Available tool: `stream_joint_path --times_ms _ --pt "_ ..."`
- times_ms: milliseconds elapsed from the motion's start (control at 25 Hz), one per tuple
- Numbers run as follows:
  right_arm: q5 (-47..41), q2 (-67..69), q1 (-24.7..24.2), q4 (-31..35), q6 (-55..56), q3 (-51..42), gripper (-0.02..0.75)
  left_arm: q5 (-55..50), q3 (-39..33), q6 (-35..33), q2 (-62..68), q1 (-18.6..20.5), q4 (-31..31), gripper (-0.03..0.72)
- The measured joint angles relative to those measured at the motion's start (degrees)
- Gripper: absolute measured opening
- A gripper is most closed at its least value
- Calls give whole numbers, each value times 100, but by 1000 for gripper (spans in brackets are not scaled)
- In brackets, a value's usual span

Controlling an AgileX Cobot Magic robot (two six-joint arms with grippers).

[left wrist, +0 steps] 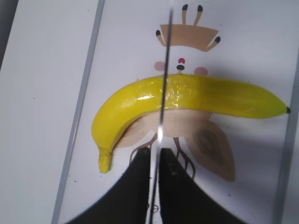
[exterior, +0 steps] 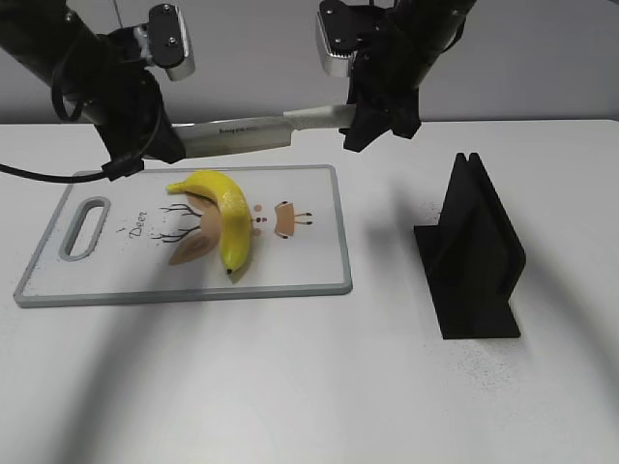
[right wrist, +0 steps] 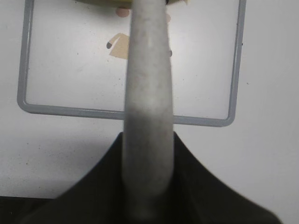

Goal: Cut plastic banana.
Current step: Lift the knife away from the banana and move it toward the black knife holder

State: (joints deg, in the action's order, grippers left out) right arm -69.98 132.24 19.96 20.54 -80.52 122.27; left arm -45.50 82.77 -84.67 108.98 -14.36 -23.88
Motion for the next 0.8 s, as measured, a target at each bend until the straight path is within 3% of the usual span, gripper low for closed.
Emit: stream_joint_path --times_ms 80,240,280,480,600,800 --pt "-5 0 0 -24 74 0 165 58 0 20 0 0 33 136" --pt "0 0 0 -95 138 0 165 278 0 135 -11 19 32 541" --pt "0 0 -5 -101 137 0 165 382 0 221 -24 19 -21 608" --pt "0 0 -5 -107 402 0 165 668 18 1068 -212 19 -68 663" --pt "0 -41 -5 -113 702 0 165 653 159 2352 -427 19 454 663" --pt "-6 -309 -5 -134 1564 0 165 -88 700 4933 -632 36 1913 635"
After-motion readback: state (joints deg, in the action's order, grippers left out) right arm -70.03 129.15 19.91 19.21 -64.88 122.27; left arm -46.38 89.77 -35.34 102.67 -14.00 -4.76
